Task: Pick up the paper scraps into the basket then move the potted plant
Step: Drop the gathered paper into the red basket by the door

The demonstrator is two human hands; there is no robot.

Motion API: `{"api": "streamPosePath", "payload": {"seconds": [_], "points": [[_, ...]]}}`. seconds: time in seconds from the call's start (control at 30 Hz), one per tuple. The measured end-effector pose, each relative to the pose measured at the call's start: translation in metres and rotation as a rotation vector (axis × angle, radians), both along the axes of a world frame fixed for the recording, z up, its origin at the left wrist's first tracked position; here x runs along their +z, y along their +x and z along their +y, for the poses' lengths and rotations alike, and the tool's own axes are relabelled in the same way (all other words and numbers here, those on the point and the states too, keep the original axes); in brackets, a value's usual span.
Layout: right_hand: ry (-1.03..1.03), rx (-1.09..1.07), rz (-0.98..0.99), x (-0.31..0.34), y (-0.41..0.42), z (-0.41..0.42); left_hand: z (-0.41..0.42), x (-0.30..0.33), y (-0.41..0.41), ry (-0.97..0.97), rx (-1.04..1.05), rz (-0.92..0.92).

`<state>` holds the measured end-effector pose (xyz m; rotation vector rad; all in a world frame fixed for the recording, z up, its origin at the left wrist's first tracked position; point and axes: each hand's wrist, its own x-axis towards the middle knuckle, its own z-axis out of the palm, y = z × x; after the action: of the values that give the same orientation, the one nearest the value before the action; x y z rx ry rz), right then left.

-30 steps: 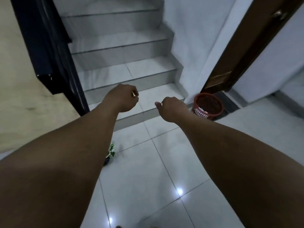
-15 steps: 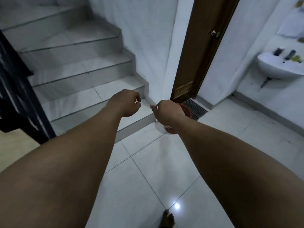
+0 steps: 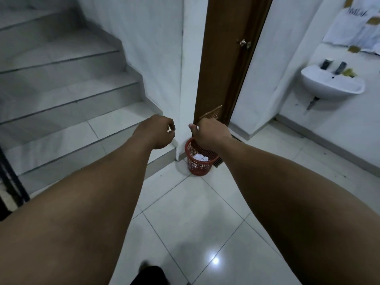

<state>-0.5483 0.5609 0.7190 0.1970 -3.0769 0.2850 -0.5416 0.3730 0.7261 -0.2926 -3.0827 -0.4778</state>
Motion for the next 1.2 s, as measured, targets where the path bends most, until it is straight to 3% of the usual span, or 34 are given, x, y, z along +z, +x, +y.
{"api": "streamPosePath", "payload": {"seconds": [0.47, 0.77, 1.0, 1.2], "points": [[-0.081, -0.193, -0.047, -0.051, -0.181, 0.062, 0.048, -0.047, -0.222, -0.026, -0.177, -0.066], [-0.217, -0.263, -0.2, -0.102, -0.273, 0.078, 0.08, -0.079, -0.31, -0.065, -0.278, -0.134], [-0.238, -0.214, -0.274, -0.163, -0.356, 0.1, 0.109, -0.132, -0.381, -0.121, -0.255, -0.179], [-0.219, -0.162, -0.312, -0.25, -0.438, 0.119, 0.144, -0.212, -0.446, -0.136, -0.231, -0.182]]}}
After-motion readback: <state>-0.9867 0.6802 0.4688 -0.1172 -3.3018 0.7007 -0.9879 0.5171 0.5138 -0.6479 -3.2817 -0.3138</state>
